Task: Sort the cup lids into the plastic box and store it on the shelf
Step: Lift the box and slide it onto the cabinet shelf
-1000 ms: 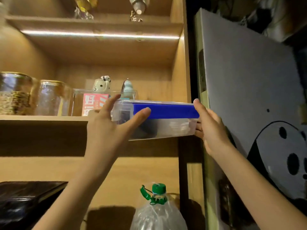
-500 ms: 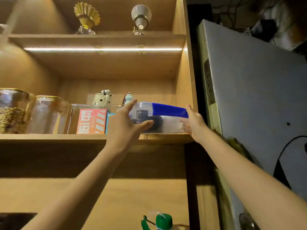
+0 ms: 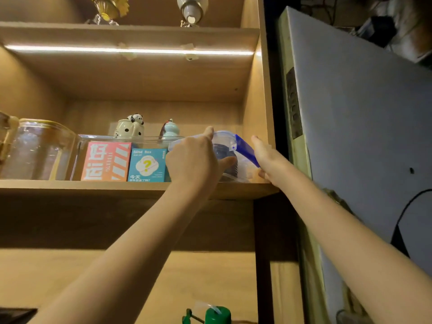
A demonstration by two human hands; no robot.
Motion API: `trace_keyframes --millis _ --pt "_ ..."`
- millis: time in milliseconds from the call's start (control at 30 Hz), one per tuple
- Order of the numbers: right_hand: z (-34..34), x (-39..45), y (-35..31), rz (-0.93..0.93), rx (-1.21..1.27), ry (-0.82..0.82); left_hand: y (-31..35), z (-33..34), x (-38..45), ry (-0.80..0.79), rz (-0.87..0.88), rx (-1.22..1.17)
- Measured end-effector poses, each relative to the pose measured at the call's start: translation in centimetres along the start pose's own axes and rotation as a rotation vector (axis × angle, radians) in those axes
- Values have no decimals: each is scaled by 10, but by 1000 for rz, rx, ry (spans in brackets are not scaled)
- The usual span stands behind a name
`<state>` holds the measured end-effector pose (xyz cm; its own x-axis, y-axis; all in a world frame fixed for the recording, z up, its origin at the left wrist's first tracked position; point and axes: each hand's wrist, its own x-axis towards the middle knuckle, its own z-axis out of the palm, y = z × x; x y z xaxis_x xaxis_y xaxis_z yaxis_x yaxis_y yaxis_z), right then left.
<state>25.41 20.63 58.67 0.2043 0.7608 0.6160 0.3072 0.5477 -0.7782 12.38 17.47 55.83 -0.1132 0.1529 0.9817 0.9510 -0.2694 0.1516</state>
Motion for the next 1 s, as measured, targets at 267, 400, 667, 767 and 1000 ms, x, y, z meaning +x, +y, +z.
trace_keyframes --millis 267,400,667,767,1000 --pt "-7 -12 12 -401 -90 3 22 28 -14 -125 64 94" --pt "-8 -2 26 -477 -180 40 11 38 -26 -202 169 29" --pt "3 6 33 -511 -433 138 -9 57 -24 -364 266 -79" --pt "8 10 34 -481 -489 166 -11 64 -23 -398 274 -82" --pt "17 16 37 -416 -541 198 -13 73 -21 -430 294 -55"
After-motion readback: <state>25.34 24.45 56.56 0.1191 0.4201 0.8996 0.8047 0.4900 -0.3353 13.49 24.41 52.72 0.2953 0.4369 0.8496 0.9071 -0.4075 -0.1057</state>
